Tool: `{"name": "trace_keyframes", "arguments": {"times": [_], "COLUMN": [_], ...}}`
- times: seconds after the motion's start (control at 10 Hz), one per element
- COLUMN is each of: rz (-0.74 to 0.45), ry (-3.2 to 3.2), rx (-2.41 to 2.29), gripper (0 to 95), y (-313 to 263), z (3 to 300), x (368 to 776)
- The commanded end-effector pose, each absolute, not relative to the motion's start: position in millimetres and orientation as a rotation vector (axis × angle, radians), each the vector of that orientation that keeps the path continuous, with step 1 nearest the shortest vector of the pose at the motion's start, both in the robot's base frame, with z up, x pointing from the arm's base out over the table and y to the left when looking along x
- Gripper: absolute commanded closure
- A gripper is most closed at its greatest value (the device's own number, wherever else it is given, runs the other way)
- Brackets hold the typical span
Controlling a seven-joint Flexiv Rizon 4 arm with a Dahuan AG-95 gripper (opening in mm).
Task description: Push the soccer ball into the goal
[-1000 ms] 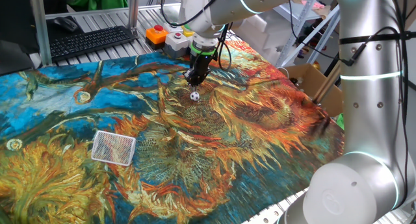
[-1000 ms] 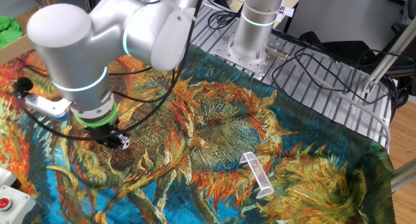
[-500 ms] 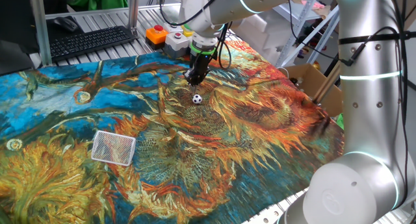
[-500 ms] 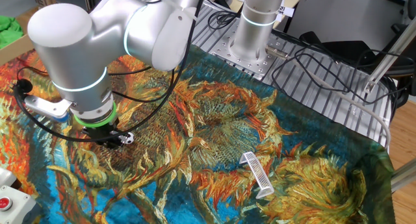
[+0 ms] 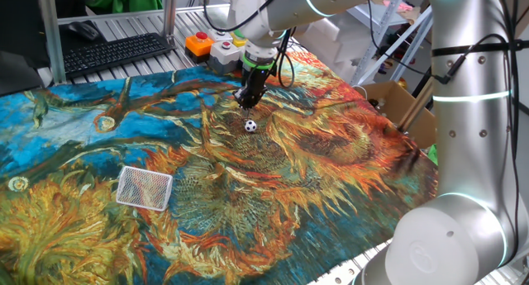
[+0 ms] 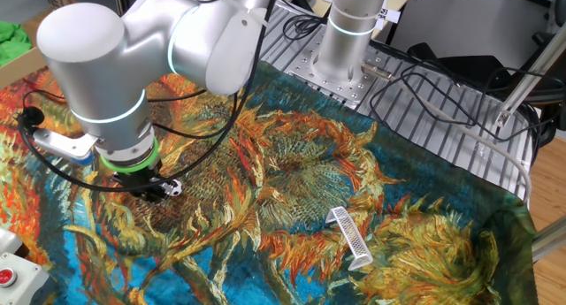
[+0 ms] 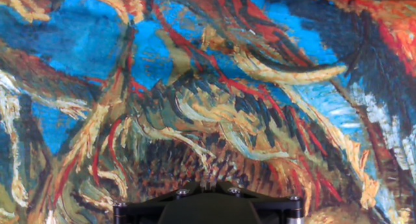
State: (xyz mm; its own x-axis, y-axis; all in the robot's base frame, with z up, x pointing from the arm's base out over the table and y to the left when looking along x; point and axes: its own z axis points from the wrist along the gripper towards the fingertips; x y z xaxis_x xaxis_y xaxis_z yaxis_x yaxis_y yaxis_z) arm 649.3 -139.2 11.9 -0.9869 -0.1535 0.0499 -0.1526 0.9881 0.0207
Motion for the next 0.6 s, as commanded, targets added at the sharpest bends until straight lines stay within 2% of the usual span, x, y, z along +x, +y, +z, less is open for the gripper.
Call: {"name": "trace_keyframes", "arguments": {"times": [0.1, 0.6], "rz": [-0.021, -0.013], "ry": [-3.074, -3.07], "rx": [0.22, 0.003], "gripper": [95.0, 95.0], "y": [-139.0, -139.0], "z": [12.2, 12.2], "x": [649.5, 649.5]}}
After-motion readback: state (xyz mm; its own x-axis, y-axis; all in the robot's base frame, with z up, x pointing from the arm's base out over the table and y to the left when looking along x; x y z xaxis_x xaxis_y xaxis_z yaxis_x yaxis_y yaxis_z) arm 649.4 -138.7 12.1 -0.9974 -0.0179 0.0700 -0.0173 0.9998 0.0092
